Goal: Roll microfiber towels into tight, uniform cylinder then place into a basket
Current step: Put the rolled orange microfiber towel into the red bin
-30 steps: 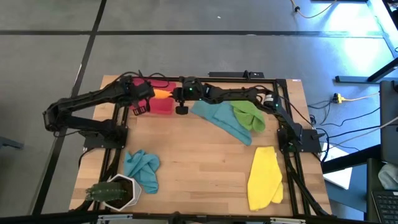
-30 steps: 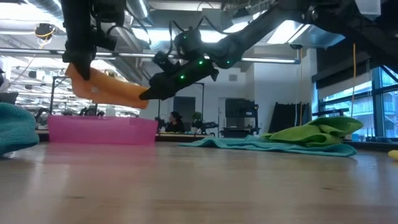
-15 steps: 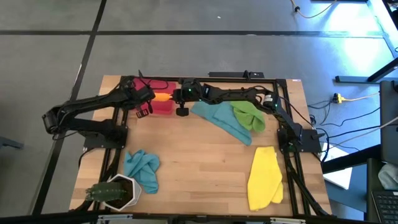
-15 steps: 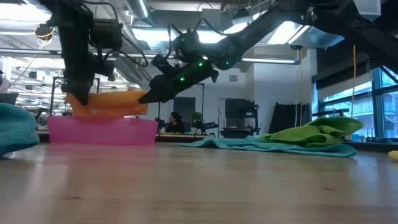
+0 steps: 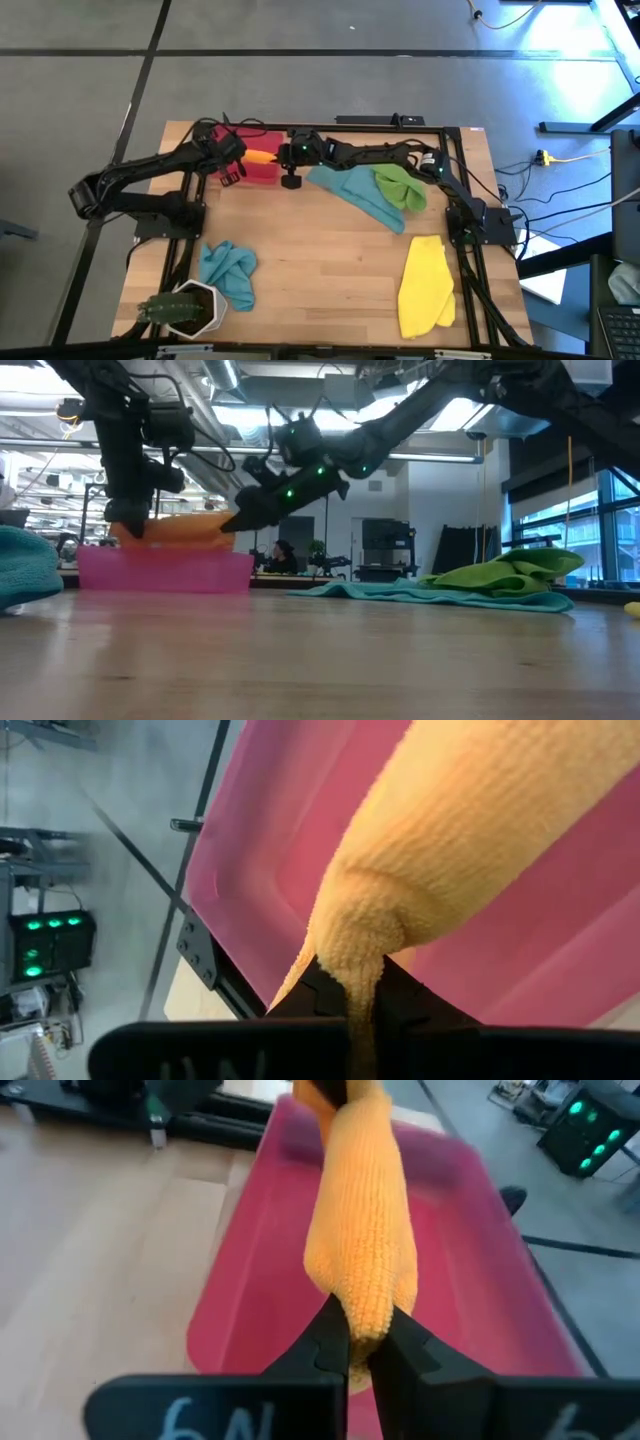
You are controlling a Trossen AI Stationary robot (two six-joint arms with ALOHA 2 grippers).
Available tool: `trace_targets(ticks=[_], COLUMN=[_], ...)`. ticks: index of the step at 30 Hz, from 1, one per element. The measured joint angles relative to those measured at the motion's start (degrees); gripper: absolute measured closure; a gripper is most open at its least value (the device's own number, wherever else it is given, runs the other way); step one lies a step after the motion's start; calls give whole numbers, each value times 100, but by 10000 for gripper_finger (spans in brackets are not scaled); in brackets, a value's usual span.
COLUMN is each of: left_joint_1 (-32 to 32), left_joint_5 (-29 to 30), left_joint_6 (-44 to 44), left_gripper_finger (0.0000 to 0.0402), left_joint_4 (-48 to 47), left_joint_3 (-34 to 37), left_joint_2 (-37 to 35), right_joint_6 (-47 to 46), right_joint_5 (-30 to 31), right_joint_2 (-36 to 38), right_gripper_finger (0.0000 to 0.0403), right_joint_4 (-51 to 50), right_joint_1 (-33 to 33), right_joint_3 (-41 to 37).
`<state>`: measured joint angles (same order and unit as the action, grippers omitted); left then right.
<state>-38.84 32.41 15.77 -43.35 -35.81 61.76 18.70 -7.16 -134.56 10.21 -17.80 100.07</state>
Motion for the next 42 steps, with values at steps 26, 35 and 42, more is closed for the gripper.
trace_targets(ticks=[26, 35, 42], left_joint_1=[-256, -256, -205], left_joint_5=[-1016, -440, -423], left_joint_6=[273, 257, 238], left_gripper_finger=[308, 261, 245], left_joint_4=[-145, -849, -1304], left_joint_3=[17, -568, -1280], left_joint_2=[354, 350, 348], right_joint_6=[102, 122, 129], right_joint_5=[-306, -354, -442], right_joint_2=[-610, -610, -610], right_gripper_finger=[378, 374, 373], right_joint_4=[-622, -633, -641], right_joint_1=[-15, -15, -15], right_joint_3=[686, 682, 680])
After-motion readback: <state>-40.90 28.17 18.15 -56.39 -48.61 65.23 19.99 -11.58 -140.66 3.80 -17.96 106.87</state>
